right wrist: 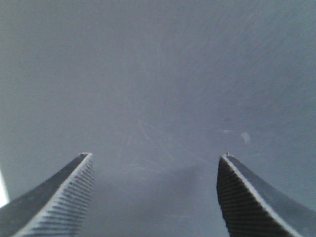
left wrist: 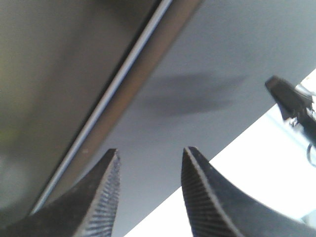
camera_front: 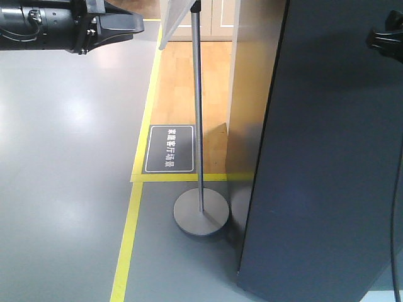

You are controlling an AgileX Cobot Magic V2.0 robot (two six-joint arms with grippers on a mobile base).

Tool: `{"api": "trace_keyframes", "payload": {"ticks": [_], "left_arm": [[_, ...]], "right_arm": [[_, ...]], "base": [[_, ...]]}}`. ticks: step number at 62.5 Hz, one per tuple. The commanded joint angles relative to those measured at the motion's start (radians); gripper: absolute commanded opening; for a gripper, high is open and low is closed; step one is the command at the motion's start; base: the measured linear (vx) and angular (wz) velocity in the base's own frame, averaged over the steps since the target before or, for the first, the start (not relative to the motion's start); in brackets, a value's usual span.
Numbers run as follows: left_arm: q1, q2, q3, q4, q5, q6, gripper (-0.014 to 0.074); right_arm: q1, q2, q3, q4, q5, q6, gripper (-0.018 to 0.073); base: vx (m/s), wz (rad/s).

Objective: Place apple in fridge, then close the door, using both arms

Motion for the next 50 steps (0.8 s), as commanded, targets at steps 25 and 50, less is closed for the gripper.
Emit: {"api": "trace_keyframes", "payload": {"ticks": [25,50], "left_arm": [[-0.001,-0.047,-0.033,-0.006,-0.081,-0.011,0.0283],[-0.001,-0.047,-0.033,-0.008,-0.136,-0.011,0.0283]], "right_arm": [[-0.012,0.192,-0.259,0.256,-0.081,-0.299,0.0513],[-0.193,0.318,-0.432,0.350,0.282,-0.303,0.0513]], "base": [[0.00,0.00],[0.00,0.00]]}}
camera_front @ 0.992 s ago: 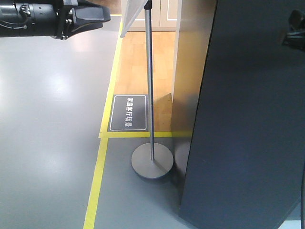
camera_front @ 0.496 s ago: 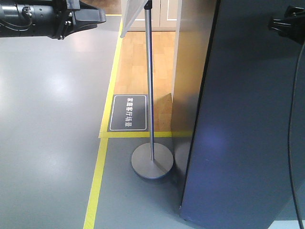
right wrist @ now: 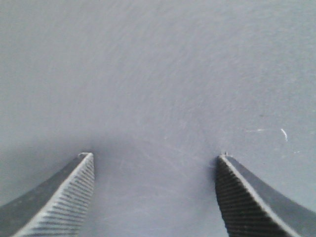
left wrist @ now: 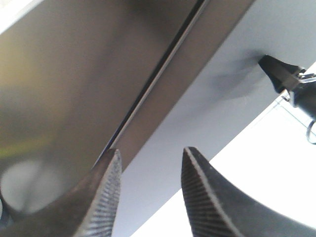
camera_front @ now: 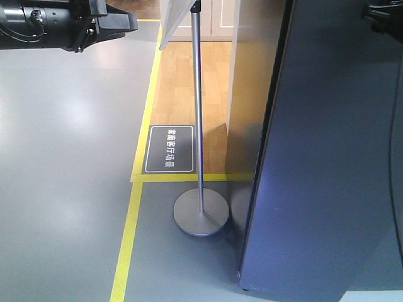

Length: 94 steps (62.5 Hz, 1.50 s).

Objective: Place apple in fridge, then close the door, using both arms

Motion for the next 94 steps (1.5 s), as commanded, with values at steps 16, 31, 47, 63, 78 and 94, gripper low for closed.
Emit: {"api": "trace_keyframes", "payload": {"ticks": [16,31,47,63,78,94], "left_arm": [[-0.001,-0.047,-0.033,-0.059,-0.060,-0.006,0.0283],[-0.001,-0.047,-0.033,-0.059,-0.066,-0.006,0.0283],[-0.001,-0.048,-0.033,-0.061,0.073,-0.046,0.0240],[-0.001,-0.051,-0.033,-0.061,0.292,-0.058,0.0055],[-0.062,-0.166,0.061,0.026,0.372,-0.055,-0.0009],[-0.111,-0.510,0.467,0.099,0.052,0.029,-0.0008]], "right_arm": [[-0.121,0.105,-0.217,-0.024,0.291,-0.008,0.0503],[-0.124,0.128,-0.300,-0.056,0.395,-0.008,0.0502],[-0.124,-0.014,-0.302,-0.078,0.721,-0.008,0.0367],[-0.117,-0.182,-0.302,-0.075,1.127,-0.008,-0.0009],[-0.117,-0.305,-0.255,-0.072,1.305,-0.008,-0.0006],[-0.117,-0.508,0.036,-0.065,1.278,-0.077,-0.0006]], "base": [[0.00,0.00],[0.00,-0.01],[0.00,-0.01],[0.00,0.01],[0.00,0.00],[0.00,0.00]]}}
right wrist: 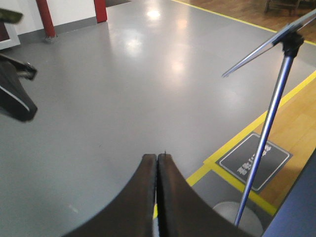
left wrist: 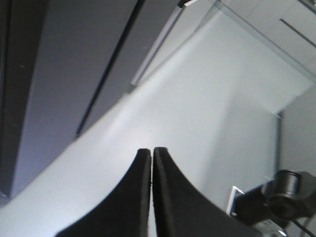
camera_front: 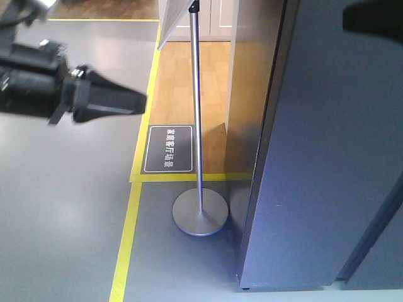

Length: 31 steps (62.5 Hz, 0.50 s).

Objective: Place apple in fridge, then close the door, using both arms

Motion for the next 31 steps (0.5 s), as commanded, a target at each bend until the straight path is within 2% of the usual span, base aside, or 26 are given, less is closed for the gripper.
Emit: {"api": "trace_keyframes", "payload": {"ticks": [1,11,18,23,31], "left_arm": [[-0.008,-0.167,0.146,-0.046,-0.210,0.040,-0.0008],[-0.008,-0.412,0.514,-0.049,-0.517,0.076,-0.0008],[-0.008,-0.550,0.763,-0.068,-0.671,0.079,-0.0008],[-0.008,-0.628,0.910,-0.113,-0.774,0.079,-0.0008],[-0.008,-0.714,1.092,-0.259,-0.886,0.079,-0.0008]], "right_arm": [[-0.004,-0.117,0.135,0.059,-0.069,-0.063,-0.0006],[-0.004,-0.310,0.452,0.062,-0.234,-0.125,-0.0006],[-0.004,-0.456,0.687,0.054,-0.324,-0.145,-0.0006],[-0.004,-0.542,0.822,0.034,-0.360,-0.143,-0.0006],[-0.004,-0.654,1.002,0.027,-0.384,-0.140,-0.0006]], "base": [[0.00,0.00],[0.00,0.00],[0.00,0.00],[0.00,0.00],[0.00,0.00]]}}
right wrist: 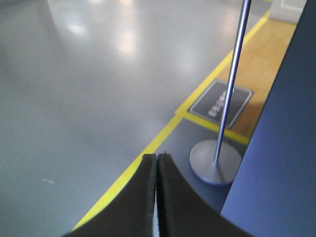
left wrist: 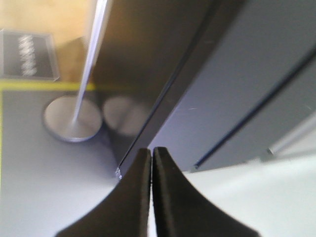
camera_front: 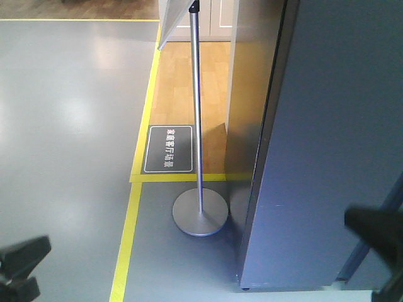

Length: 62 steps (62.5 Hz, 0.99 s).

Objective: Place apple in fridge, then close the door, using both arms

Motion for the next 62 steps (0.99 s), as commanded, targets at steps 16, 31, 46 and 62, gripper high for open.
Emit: {"api": "trace_keyframes", "payload": {"ticks": [16,31,46,62], "left_arm": [[-0.008,-0.075,0.117,-0.201,-0.149,0.007,-0.0008],[-0.008,-0.075,0.117,-0.201,-0.145,0.007,-0.0008],[-0.008,-0.075,0.117,-0.201,-0.101,0.007,-0.0008],[-0.008,-0.075,0.117,-0.189,-0.099,0.007,-0.0008]], "right_arm": [[-0.004,-0.162,0.194,0.042,-0.035,-0.008,-0.0006],[-0.004,-0.162,0.194,0.060,0.004,-0.008,-0.0006],[-0.004,-0.162,0.194,0.060,0.033,-0.008,-0.0006],[-0.004,-0.162,0.194,0.060,0.033,-0.008,-0.0006]], "base": [[0.00,0.00],[0.00,0.00],[0.00,0.00],[0.00,0.00]]}}
